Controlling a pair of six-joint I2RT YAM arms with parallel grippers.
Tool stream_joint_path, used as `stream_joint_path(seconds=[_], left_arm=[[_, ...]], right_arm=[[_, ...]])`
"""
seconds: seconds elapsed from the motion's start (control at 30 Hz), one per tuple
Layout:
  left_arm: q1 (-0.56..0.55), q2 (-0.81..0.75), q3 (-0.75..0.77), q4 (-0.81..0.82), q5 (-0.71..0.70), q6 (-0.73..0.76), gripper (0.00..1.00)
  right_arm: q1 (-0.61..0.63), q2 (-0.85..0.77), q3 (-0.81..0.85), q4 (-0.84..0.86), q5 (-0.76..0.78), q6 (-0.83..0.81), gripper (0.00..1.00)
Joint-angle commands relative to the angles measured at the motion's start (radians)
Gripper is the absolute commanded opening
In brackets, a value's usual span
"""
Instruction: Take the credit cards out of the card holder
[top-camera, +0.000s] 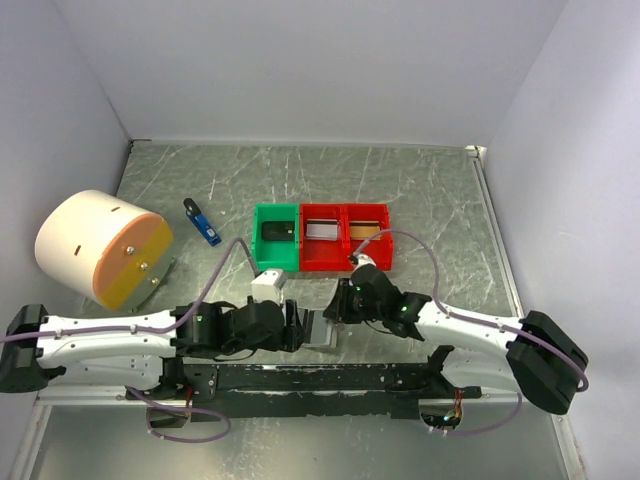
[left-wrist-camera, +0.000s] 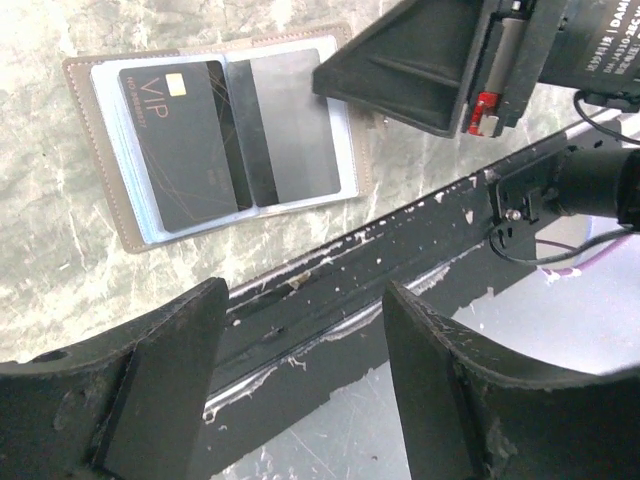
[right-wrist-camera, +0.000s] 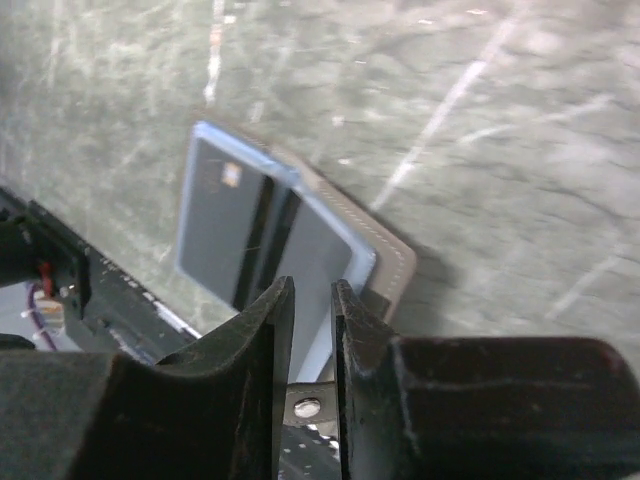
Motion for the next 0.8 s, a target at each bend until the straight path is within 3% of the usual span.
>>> stream_joint_path(seconds=[0.0, 0.2, 0.37, 0.57, 0.77], left_arm=[[0.058, 0.067, -0.002, 0.107, 0.061, 0.053, 0.75], [0.216, 0.183, -0.021, 0.34, 0.268, 0.13, 0.74], [0.26, 0.321, 0.034, 0.402, 0.365, 0.174, 0.72], [0.263, 0.457, 0.08, 0.382, 0.338, 0.14, 0.67], [0.265, 0.496, 0.027, 0.407, 0.303, 0.073, 0.61]], right_arm=[[-0.071, -0.01, -0.085, 0.046, -0.06, -0.041, 0.22], [-0.096, 0.033, -0.115, 0.047, -0.054, -0.042, 0.22], [-0.112, -0.011, -0.137, 0.027, -0.045, -0.041, 0.22], [-0.113, -0.041, -0.127, -0.008, -0.056, -0.045, 0.22], [-0.114, -0.087, -0.12, -0.011, -0.083, -0.035, 0.23]])
